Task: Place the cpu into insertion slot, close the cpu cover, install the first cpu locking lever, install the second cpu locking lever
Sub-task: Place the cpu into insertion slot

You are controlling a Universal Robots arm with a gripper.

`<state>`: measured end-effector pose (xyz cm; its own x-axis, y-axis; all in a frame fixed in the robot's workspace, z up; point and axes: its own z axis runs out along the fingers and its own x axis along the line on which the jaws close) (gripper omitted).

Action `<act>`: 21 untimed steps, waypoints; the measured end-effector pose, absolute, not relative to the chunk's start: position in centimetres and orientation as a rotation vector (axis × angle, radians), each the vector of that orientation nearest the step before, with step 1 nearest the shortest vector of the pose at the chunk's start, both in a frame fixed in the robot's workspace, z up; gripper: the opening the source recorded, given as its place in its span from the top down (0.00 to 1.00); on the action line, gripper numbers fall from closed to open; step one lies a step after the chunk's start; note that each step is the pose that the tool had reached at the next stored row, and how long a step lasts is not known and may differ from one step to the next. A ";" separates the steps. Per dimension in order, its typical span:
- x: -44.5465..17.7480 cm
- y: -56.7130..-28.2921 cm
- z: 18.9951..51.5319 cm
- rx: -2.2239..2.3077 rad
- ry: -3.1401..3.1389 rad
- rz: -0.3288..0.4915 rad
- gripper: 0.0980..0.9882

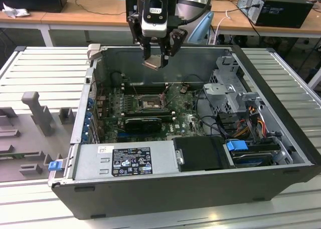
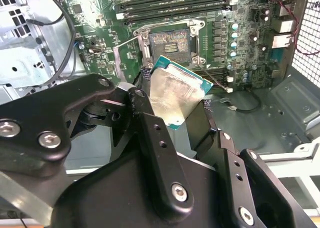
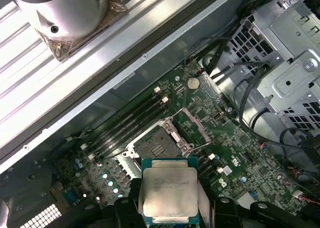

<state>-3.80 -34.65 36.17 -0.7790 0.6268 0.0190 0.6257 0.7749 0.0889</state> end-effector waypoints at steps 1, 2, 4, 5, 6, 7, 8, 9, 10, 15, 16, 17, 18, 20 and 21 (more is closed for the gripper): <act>-3.8 -34.7 36.2 1.045 2.947 0.141 0.52; -3.8 -34.6 36.2 1.050 2.945 0.141 0.52; -3.8 -34.6 36.2 1.071 2.937 0.141 0.52; -3.8 -34.7 36.2 1.083 2.932 0.141 0.52; -3.8 -34.6 36.2 1.089 2.929 0.141 0.52; -3.8 -34.6 36.2 1.097 2.926 0.141 0.52; -3.8 -34.6 36.1 1.109 2.921 0.141 0.52; -3.8 -34.6 36.1 1.122 2.916 0.141 0.52; -3.8 -34.7 36.1 1.136 2.910 0.140 0.52; -3.8 -34.7 36.1 1.226 2.870 0.139 0.52; -3.8 -34.7 36.1 1.246 2.861 0.139 0.52; -3.8 -34.7 36.1 1.259 2.855 0.139 0.52; -3.8 -34.7 36.1 1.272 2.849 0.139 0.52; -3.8 -34.7 36.1 1.299 2.835 0.139 0.52; -3.8 -34.7 36.0 1.310 2.830 0.138 0.52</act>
<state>-3.80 -34.65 36.05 -0.6474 0.7619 0.0189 0.7601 0.6437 0.0889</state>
